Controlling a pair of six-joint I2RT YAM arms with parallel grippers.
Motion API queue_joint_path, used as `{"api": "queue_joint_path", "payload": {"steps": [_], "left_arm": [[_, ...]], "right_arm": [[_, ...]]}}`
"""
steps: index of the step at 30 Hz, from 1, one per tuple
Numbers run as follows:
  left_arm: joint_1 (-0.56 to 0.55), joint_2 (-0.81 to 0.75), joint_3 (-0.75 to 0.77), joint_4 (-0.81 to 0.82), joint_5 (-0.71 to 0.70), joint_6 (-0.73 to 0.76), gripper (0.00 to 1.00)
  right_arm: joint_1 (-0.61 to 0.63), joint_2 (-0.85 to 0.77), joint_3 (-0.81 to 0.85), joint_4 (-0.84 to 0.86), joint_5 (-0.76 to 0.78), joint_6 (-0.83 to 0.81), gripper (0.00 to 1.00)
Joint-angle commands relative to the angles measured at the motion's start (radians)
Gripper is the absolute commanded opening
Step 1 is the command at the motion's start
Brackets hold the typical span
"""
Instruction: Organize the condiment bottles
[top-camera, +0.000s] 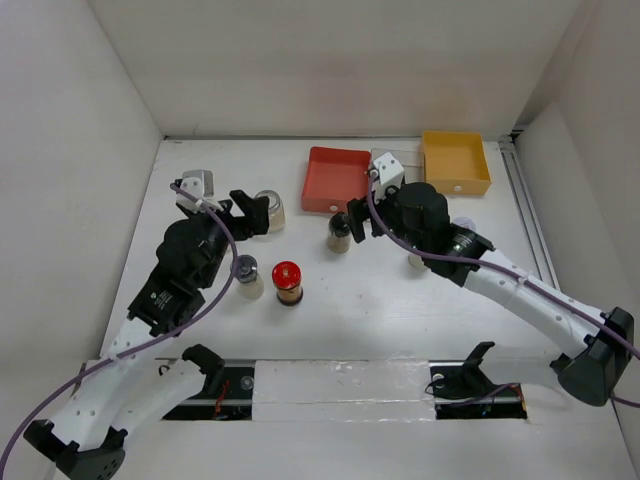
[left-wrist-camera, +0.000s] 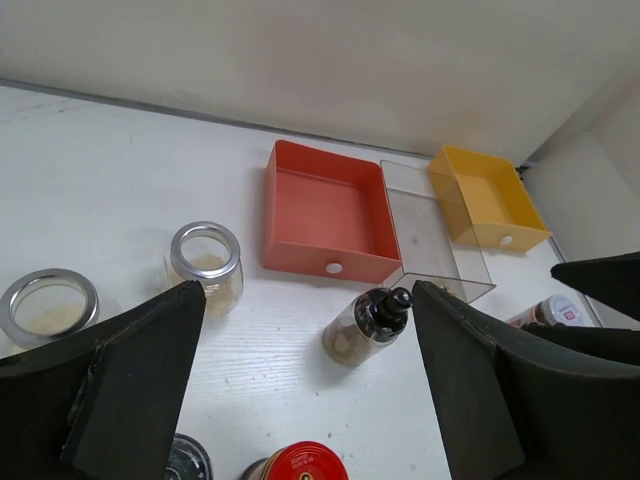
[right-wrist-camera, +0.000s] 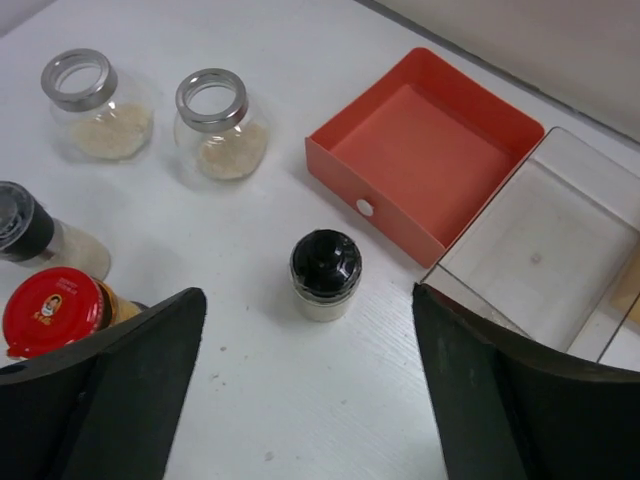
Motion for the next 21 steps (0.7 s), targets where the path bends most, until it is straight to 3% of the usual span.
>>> {"api": "queue_joint_path", "payload": {"steps": [1, 2, 3, 4, 6, 7, 8, 10, 11, 12, 15, 16, 17, 20, 21], "left_arm": [[0.000, -0.043, -0.013, 0.051, 0.010, 0.026, 0.81], [0.000, -0.044, -0.013, 0.051, 0.010, 0.026, 0.81], [0.000, -0.044, -0.013, 0.051, 0.010, 0.026, 0.81], [0.000, -0.044, -0.022, 0.051, 0.010, 0.026, 0.79], [0.000, -0.044, -0.022, 0.062, 0.010, 0.026, 0.71], [0.000, -0.030, -0.022, 0.062, 0.010, 0.026, 0.46], [0.000, -0.015, -0.022, 0.062, 0.010, 0.026, 0.33], [0.000, 0.004, -0.013, 0.051, 0.019, 0.026, 0.17], [0.000, 0.021, -0.013, 0.051, 0.019, 0.026, 0.14], [0.000, 0.021, -0.013, 0.042, 0.019, 0.026, 0.14], [0.000, 0.044, -0.002, 0.031, 0.019, 0.026, 0.38], [0.000, 0.044, -0.002, 0.031, 0.007, 0.017, 0.57], [0.000, 0.044, -0.002, 0.031, -0.004, 0.017, 0.64], [0.000, 0.044, -0.011, 0.031, -0.004, 0.017, 0.77], [0.000, 0.044, -0.011, 0.031, -0.004, 0.017, 0.77]], "right_arm": [[-0.003, 0.003, 0.004, 0.034, -0.048, 0.013, 0.86], [-0.003, 0.012, 0.004, 0.034, -0.048, 0.013, 0.79], [-0.003, 0.012, 0.004, 0.034, -0.060, 0.013, 0.65], [-0.003, 0.024, 0.004, 0.034, -0.061, 0.013, 0.28], [-0.003, 0.035, 0.004, 0.034, -0.071, 0.004, 0.09], [-0.003, 0.047, 0.004, 0.034, -0.093, 0.004, 0.05], [-0.003, 0.067, 0.004, 0.034, -0.093, 0.004, 0.03], [-0.003, 0.087, 0.004, 0.034, -0.117, -0.007, 0.11], [-0.003, 0.087, 0.004, 0.034, -0.117, -0.007, 0.37], [-0.003, 0.101, 0.004, 0.034, -0.117, -0.007, 0.53], [-0.003, 0.139, 0.004, 0.053, -0.146, -0.007, 0.91], [-0.003, 0.148, 0.004, 0.053, -0.156, -0.007, 0.95], [-0.003, 0.158, 0.004, 0.053, -0.165, -0.007, 0.98], [-0.003, 0.211, -0.005, 0.068, -0.191, -0.007, 1.00], [-0.003, 0.233, 0.004, 0.068, -0.223, -0.007, 1.00]]}}
